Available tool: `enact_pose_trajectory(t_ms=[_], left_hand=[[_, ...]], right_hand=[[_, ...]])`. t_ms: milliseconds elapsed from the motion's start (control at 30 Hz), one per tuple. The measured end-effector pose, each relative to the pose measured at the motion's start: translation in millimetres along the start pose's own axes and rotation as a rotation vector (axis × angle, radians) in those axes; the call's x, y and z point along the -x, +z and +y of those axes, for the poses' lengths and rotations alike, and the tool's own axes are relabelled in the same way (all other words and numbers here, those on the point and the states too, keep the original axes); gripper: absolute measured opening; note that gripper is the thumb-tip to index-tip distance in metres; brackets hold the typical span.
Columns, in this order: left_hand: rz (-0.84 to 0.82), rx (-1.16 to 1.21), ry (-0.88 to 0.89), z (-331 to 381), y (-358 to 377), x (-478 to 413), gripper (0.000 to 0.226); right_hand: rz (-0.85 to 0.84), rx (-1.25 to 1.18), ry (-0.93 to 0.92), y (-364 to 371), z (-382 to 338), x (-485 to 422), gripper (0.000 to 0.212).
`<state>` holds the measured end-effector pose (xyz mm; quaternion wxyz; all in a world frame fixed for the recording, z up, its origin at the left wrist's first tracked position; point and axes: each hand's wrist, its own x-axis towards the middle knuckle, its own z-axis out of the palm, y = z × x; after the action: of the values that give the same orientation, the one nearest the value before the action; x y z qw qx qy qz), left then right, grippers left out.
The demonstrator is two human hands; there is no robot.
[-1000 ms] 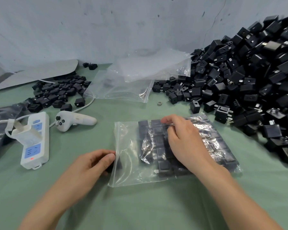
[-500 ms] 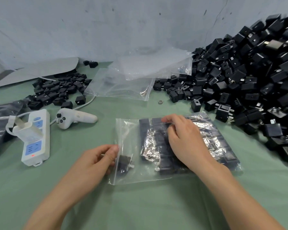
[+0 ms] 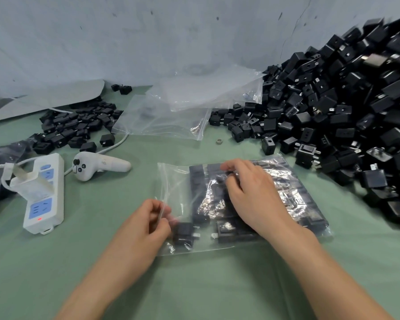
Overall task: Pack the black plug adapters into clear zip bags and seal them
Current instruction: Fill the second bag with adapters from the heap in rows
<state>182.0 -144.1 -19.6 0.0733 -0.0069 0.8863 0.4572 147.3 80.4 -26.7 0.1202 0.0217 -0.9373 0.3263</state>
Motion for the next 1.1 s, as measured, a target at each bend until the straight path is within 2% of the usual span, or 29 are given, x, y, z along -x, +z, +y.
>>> enact_pose_trajectory(t_ms=[200, 400, 567, 667, 867, 1000, 1100], left_hand=[[-0.053, 0.142, -0.051, 8.1, -1.8, 1.4, 0.012], [-0.084, 0.171, -0.144, 19.7, -0.9, 5.3, 0.001], [-0.146, 0.140, -0.182, 26.2, 1.3, 10.2, 0.022], [-0.170, 0.131, -0.193, 25.2, -0.6, 10.0, 0.021], [-0.106, 0.121, -0.174, 17.2, -5.1, 4.9, 0.005], [-0.077, 0.094, -0.096, 17.9, -5.5, 6.4, 0.021], [-0.012, 0.078, -0.054, 15.0, -5.8, 7.1, 0.021]], right_hand=[[0.009, 0.008, -0.007, 0.8, 1.9, 0.0, 0.027], [0.006, 0.026, -0.015, 0.7, 1.5, 0.7, 0.028], [0.010, 0.032, -0.021, 0.8, 1.5, 0.9, 0.026], [0.000, 0.035, -0.021, 0.8, 1.4, 0.8, 0.027], [0.059, -0.097, -0.021, -3.8, -0.5, 0.1, 0.027], [0.122, -0.144, 0.015, -14.7, 5.2, -1.0, 0.030], [0.151, -0.092, 0.058, -25.5, 15.5, 0.9, 0.030]])
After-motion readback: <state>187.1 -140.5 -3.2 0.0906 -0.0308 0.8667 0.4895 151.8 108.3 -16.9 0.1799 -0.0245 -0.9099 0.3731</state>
